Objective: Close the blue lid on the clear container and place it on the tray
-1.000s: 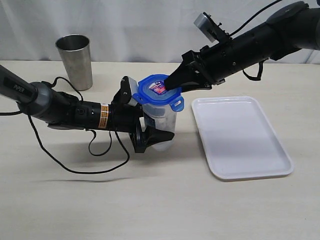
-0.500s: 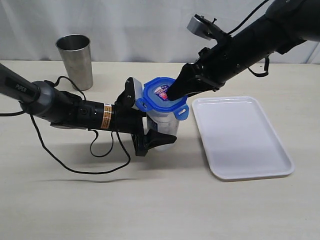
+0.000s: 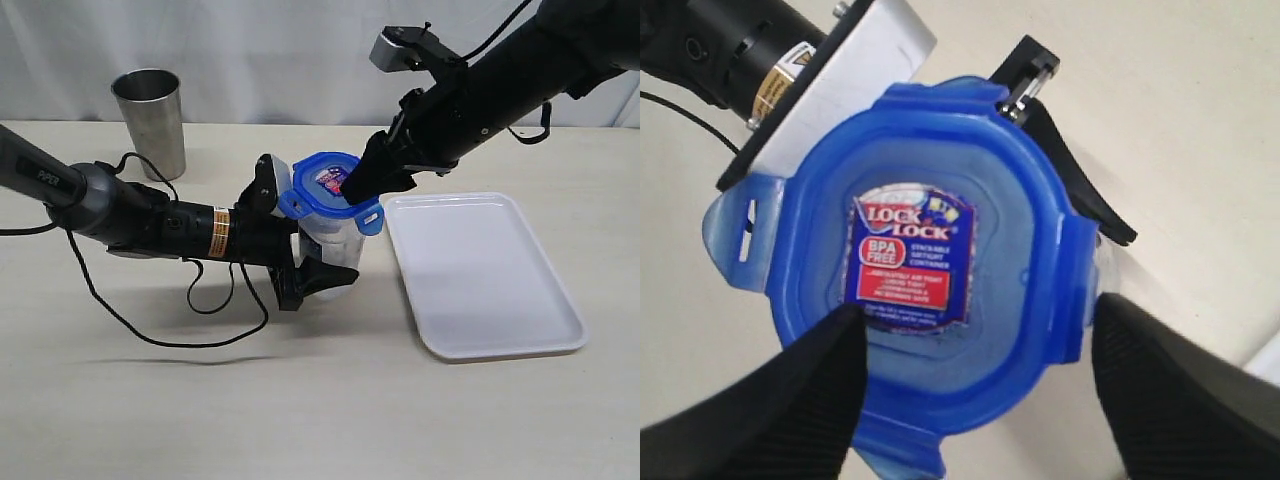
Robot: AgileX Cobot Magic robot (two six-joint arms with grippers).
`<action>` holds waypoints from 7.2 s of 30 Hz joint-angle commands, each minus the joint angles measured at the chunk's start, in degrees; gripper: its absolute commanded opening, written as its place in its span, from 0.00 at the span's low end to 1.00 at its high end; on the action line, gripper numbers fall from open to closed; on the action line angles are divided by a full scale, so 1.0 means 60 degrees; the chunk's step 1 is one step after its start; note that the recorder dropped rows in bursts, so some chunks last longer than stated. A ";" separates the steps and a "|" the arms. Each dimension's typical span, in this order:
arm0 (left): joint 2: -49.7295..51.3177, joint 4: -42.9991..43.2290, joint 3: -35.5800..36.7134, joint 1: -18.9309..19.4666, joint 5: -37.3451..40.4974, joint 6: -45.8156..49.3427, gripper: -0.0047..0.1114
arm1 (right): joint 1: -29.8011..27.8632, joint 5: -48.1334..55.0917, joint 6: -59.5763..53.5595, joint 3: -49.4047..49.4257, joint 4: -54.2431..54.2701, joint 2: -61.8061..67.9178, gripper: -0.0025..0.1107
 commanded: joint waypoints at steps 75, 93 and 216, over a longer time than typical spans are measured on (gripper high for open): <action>0.0018 0.0045 -0.0041 0.0486 -0.1309 -0.0983 0.04 | 0.3942 -0.0118 0.6017 -0.0942 -0.7804 0.0232 0.47; 0.0018 0.0068 -0.0041 0.0486 -0.1556 -0.0718 0.40 | 0.3918 0.0021 0.5504 -0.0942 -0.7444 0.0239 0.47; 0.0018 0.0437 -0.0041 0.0486 -0.1722 -0.0502 0.04 | 0.4657 0.1335 0.3606 -0.2054 -0.8769 -0.0751 0.50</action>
